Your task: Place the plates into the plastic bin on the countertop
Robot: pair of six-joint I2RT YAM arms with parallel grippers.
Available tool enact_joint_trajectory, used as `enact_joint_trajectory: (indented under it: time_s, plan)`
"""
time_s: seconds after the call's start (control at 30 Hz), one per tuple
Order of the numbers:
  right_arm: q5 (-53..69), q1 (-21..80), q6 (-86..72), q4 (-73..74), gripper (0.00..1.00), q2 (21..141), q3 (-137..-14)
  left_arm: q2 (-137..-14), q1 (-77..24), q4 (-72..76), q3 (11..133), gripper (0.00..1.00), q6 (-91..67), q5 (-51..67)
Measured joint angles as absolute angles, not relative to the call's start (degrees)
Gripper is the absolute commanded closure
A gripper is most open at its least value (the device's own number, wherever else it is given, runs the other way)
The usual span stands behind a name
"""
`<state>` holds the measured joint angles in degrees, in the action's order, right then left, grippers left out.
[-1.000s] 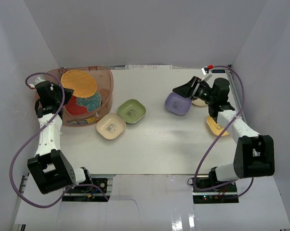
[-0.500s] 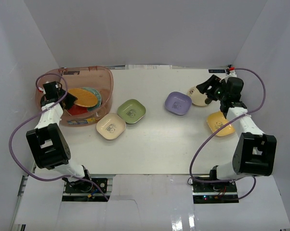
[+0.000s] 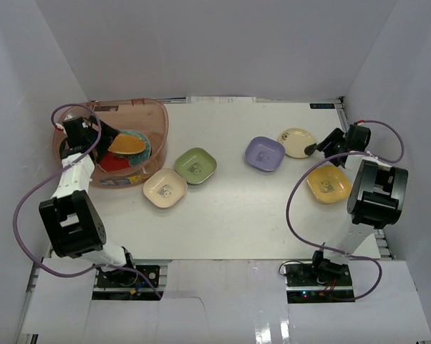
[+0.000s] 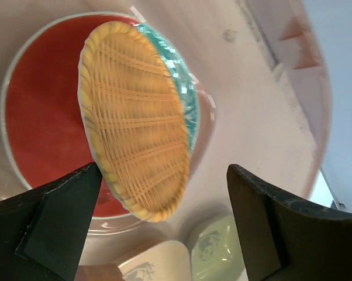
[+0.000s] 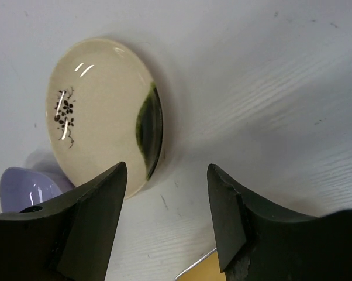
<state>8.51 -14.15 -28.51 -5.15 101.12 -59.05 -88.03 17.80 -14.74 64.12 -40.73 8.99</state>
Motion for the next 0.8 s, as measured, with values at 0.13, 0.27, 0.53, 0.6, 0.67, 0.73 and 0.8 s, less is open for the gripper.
enact_joint_trajectory:
  time_s: [0.13,0.27,0.53,0.6,0.67,0.73,0.8]
  plan:
    - [10.5,-15.2,-29.6,-4.4,0.37,104.5,-60.7,-83.4,15.2,-13.6,64.1,0.02,-40.9,8.5]
    - [12.2,-15.0,-30.3,-4.8,0.37,107.0,-62.1,-78.1,12.6,-11.2,64.1,0.02,-40.3,7.4]
    - [13.5,-14.8,-31.2,-4.9,0.36,109.1,-62.9,-76.5,12.3,-10.2,60.8,0.02,-40.7,6.5]
    - [13.9,-14.8,-31.2,-4.9,0.37,109.9,-63.5,-77.1,12.3,-10.3,59.9,0.02,-40.9,7.5]
    - [14.3,-14.8,-31.4,-4.9,0.45,111.0,-64.8,-77.4,12.3,-10.4,59.7,0.02,-41.0,9.5]
    - [15.2,-14.8,-31.9,-5.3,0.59,112.8,-66.6,-77.4,11.8,-10.3,59.8,0.02,-40.9,12.1]
    - [15.7,-14.8,-32.8,-5.9,0.73,114.5,-67.6,-77.5,10.1,-10.6,60.9,0.02,-40.5,14.5]
